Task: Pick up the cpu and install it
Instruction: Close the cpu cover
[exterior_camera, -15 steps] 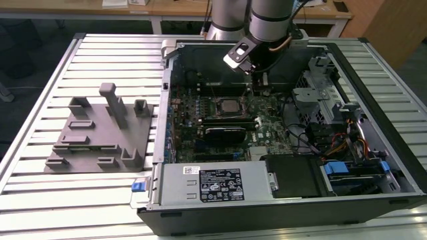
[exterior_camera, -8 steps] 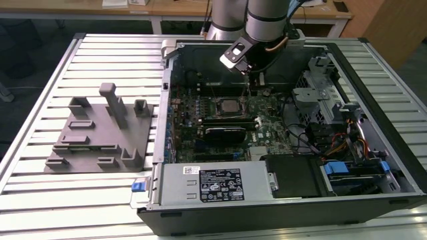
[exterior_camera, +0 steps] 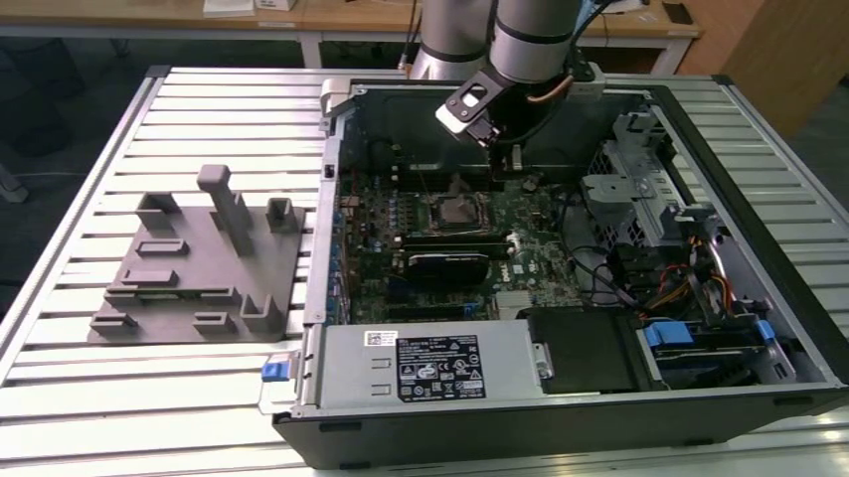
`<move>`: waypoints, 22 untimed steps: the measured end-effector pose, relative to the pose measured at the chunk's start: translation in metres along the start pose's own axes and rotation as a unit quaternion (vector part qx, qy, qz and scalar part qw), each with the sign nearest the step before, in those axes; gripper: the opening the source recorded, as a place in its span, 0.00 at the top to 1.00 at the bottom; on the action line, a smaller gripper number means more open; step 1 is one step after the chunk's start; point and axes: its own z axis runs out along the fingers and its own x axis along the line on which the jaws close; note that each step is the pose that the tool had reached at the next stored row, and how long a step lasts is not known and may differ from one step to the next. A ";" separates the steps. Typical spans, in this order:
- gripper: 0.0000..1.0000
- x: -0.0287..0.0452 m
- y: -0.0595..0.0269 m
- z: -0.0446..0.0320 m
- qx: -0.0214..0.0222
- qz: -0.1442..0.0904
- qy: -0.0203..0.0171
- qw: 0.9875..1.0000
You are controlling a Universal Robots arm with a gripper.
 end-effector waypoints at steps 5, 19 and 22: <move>0.89 0.0000 0.0000 0.0000 0.001 0.000 0.000 1.000; 0.89 -0.0083 -0.0153 0.0051 0.001 0.000 0.000 1.000; 0.89 -0.0118 -0.0208 0.0061 0.001 0.000 0.000 1.000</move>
